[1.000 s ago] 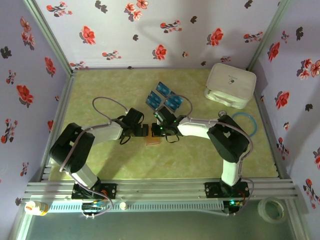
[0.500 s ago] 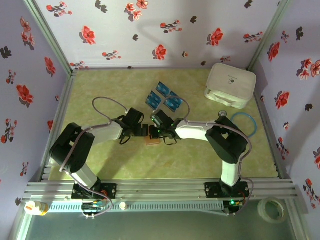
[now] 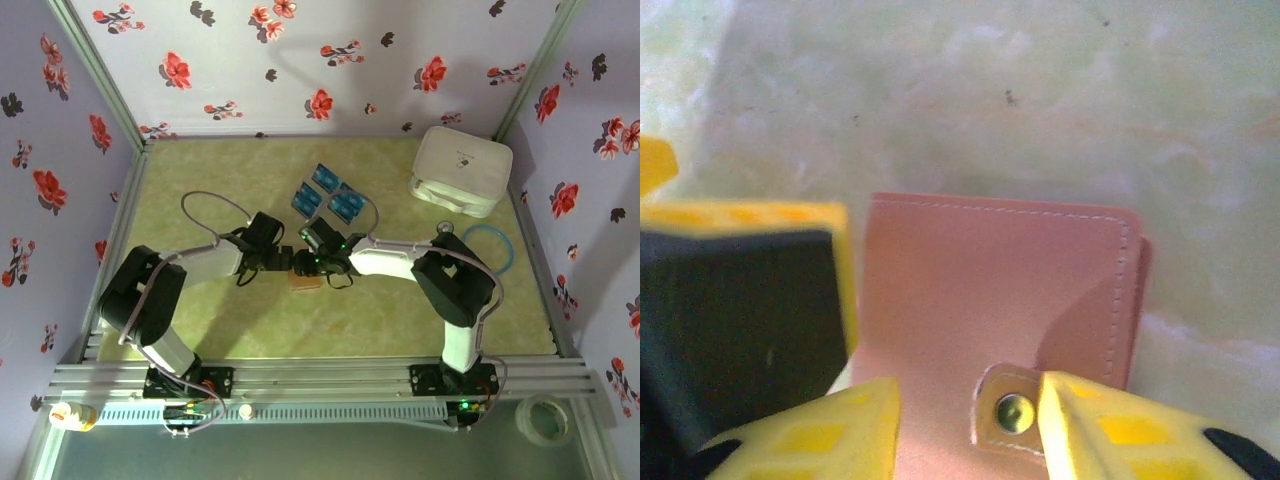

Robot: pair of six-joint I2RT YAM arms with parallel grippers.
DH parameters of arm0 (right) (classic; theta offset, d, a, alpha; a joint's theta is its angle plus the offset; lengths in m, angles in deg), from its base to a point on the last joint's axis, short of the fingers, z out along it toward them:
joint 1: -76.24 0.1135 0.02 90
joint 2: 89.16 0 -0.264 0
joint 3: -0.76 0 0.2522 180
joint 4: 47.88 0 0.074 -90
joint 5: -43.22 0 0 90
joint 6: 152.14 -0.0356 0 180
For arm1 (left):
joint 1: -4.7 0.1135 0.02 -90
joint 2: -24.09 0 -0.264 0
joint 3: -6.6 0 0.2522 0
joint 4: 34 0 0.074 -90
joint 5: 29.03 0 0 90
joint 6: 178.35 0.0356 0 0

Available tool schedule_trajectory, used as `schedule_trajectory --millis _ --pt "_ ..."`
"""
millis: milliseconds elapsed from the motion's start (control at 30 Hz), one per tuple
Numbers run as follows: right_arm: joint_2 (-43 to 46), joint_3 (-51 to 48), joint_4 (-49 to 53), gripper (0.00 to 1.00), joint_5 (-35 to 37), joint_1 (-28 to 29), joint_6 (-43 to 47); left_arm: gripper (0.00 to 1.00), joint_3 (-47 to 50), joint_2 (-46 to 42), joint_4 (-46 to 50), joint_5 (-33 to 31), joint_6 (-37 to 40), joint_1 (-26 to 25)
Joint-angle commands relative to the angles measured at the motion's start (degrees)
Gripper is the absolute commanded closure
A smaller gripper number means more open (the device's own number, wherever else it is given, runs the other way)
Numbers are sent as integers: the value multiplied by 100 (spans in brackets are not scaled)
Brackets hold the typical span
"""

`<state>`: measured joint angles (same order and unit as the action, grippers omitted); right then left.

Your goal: Put the credit cards into the card holder

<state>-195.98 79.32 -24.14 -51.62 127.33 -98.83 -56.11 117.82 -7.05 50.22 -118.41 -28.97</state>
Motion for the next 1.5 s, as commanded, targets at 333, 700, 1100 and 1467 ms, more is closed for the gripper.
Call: schedule_trajectory --millis 333,700,1100,1467 --pt "1502 581 843 1 1 -378 547 0 -1538 -866 523 -109 311 1151" --pt "3387 -443 -30 1 2755 -1792 2190 0 -79 -2238 -2386 -2061 2247 1319" --pt "2912 -1977 -1826 1 3955 -3587 3004 0 1970 -2459 -3894 -2134 3181 2308" --pt "2606 -3249 -4185 1 2957 -4090 3954 0 2806 -1530 -5819 -1239 2909 2777"
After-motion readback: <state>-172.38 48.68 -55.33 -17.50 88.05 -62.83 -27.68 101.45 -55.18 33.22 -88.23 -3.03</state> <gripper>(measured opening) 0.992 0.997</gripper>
